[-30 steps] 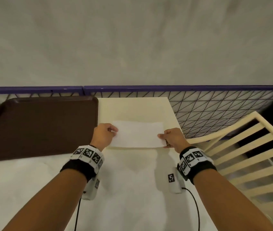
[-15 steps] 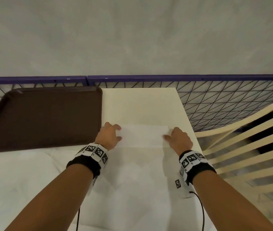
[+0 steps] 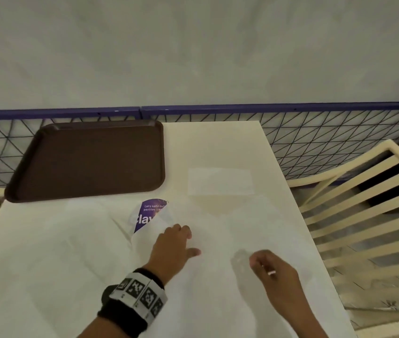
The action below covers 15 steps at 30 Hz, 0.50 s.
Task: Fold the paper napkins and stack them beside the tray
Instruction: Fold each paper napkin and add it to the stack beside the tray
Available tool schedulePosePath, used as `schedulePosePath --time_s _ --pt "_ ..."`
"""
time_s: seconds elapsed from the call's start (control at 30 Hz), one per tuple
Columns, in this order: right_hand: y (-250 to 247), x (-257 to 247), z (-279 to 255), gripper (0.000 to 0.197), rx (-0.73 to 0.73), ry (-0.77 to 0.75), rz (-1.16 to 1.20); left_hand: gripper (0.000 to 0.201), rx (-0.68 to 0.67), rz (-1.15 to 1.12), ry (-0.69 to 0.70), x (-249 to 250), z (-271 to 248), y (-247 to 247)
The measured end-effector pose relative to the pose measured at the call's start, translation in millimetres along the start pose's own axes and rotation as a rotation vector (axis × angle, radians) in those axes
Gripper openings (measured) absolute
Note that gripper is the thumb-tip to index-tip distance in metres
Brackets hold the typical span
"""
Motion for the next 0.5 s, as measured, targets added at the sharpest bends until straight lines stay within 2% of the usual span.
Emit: schedulePosePath --time_s 0.13,0.2,0.3,0.43,0.5 --pt "22.8 30.5 -46.3 0.028 -0.04 0.043 0.003 0.055 -0.071 0.027 -0.002 5.0 -25.6 7.8" --pt "35.1 41.6 -63.4 0.032 -0.07 0.051 -0.004 0.055 -0.188 0.023 0.067 9.4 -40.8 20.1" --pt "49.3 51.2 -81.1 0.03 -0.125 0.076 -0.01 0.058 -0.342 0.135 0.184 16.2 -63.3 41.4" --pt "55.5 44.9 -92.8 0.024 -0.159 0.064 -0.004 0.06 -0.355 0.301 0.238 18.9 -74.3 50.3" --pt "55.8 39.3 -94.4 0.023 -0.149 0.049 -0.023 0.052 -0.305 0.26 0.239 21.8 -77.1 45.8"
Point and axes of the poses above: each hand's wrist, its own z-axis towards the middle knuckle, its own y-axis out of the palm, x = y × z, the point moved 9 cm from there along z, towards the middle knuckle, and after that the axes turned 9 degrees about y, right-handed, at the moved point
